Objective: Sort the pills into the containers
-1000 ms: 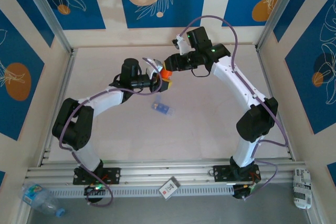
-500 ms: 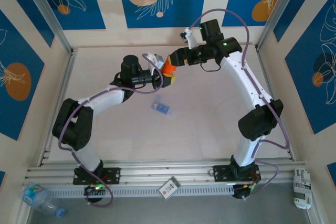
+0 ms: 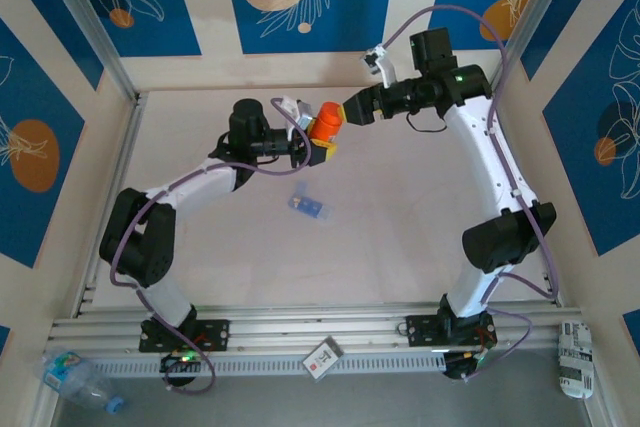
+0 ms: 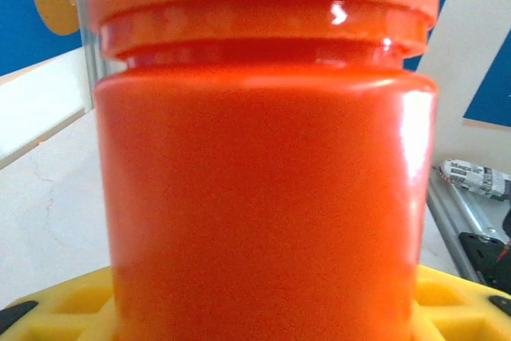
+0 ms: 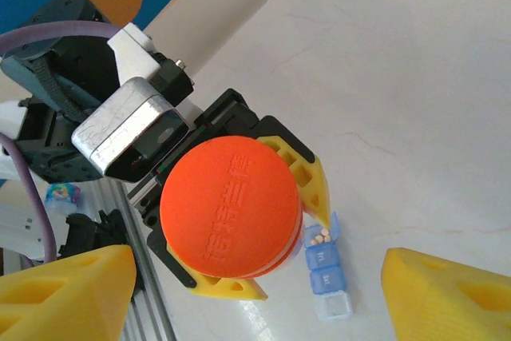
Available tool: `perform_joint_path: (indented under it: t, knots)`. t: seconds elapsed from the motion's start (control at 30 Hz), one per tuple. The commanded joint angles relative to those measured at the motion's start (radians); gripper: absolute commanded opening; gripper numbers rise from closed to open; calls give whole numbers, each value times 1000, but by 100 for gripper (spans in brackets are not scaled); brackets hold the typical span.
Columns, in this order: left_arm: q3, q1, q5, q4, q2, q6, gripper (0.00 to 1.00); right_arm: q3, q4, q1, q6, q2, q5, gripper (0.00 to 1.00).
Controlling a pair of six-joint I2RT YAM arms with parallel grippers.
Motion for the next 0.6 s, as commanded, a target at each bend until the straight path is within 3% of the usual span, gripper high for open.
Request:
perform_joint_path:
  t: [0.0, 0.57]
  knots:
    - [42, 11, 92, -36, -33, -1, 0, 68, -94, -7, -88, 1, -1, 82]
    - [75, 14, 169, -105, -19, -13, 0, 161, -179, 67, -130, 84, 50, 83]
